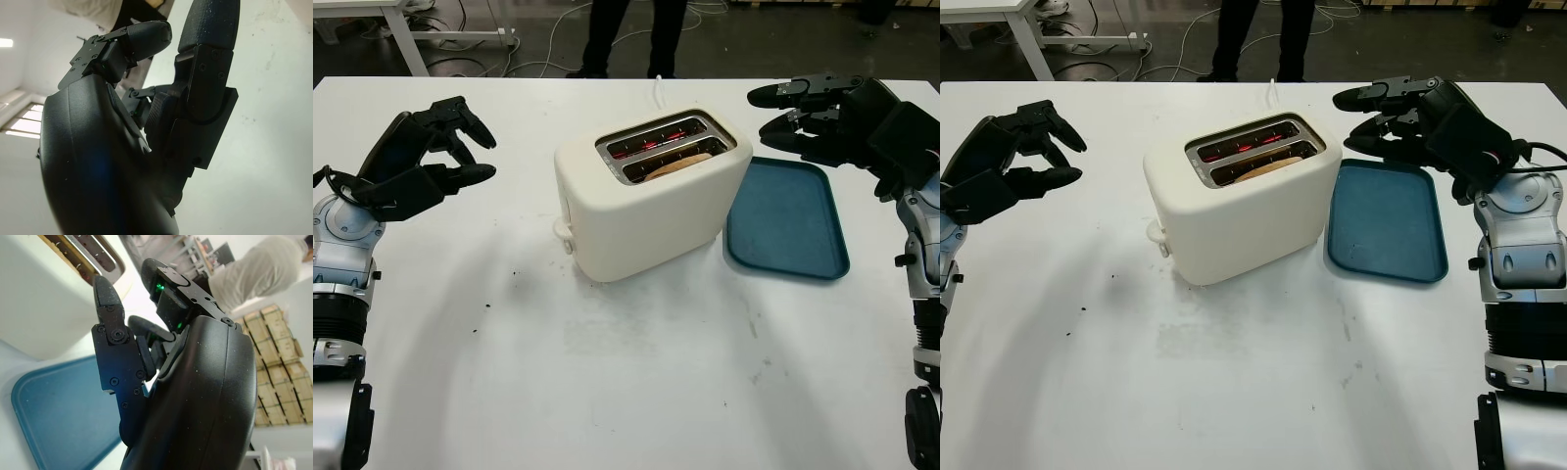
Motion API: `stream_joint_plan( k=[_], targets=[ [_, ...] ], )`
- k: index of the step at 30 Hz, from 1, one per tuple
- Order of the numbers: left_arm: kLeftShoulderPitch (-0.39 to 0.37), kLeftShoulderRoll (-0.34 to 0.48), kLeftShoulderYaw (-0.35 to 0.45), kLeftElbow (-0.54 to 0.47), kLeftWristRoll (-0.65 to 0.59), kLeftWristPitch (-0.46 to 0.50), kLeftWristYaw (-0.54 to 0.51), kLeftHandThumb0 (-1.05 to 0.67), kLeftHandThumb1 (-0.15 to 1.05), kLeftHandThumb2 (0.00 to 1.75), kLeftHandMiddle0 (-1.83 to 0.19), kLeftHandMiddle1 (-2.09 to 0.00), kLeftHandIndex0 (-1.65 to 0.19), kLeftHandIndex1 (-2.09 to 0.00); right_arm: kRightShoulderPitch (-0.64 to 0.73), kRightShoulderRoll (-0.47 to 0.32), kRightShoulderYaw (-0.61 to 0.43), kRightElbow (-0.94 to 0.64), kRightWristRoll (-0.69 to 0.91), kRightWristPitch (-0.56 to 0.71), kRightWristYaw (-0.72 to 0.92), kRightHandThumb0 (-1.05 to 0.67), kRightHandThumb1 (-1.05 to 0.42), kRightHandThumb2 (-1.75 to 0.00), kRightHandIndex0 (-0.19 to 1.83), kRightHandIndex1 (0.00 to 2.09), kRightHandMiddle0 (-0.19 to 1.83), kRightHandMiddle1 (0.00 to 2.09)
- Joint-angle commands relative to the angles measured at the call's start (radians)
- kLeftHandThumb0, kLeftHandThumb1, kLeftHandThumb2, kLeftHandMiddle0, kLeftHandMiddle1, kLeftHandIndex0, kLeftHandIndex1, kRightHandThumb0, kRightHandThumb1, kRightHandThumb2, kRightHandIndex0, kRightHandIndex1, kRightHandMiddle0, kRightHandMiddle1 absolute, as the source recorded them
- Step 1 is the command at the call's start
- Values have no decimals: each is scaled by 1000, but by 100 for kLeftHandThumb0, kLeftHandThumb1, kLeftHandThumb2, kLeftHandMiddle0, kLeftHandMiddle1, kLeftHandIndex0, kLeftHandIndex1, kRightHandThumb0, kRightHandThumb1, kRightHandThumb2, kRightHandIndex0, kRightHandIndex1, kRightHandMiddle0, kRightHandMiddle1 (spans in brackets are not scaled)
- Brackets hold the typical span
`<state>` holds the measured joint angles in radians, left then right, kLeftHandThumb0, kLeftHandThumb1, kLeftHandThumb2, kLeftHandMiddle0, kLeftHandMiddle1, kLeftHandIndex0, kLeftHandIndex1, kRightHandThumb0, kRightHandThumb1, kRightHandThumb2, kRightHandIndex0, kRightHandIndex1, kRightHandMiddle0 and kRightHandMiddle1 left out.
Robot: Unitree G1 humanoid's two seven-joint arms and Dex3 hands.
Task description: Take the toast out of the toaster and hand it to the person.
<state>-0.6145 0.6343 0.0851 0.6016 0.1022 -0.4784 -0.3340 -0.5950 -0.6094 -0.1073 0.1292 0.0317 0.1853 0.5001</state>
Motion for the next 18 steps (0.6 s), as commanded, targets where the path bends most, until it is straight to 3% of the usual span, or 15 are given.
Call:
stream_joint_plan(
  k=[1, 18],
  targets=[
    [-2, -4, 3, 5, -8, -6, 4, -105, 92, 25, -61, -139, -43, -139, -11, 0, 1, -10, 1, -4, -4, -37, -88, 0, 43, 92, 78, 1],
    [1, -3, 5, -1, -8, -9, 2, -105, 92, 25, -60, -139, -42, -140, -10, 5, -5, -20, 10, 26, -8, -35, -87, 0, 42, 91, 78, 1]
  ],
)
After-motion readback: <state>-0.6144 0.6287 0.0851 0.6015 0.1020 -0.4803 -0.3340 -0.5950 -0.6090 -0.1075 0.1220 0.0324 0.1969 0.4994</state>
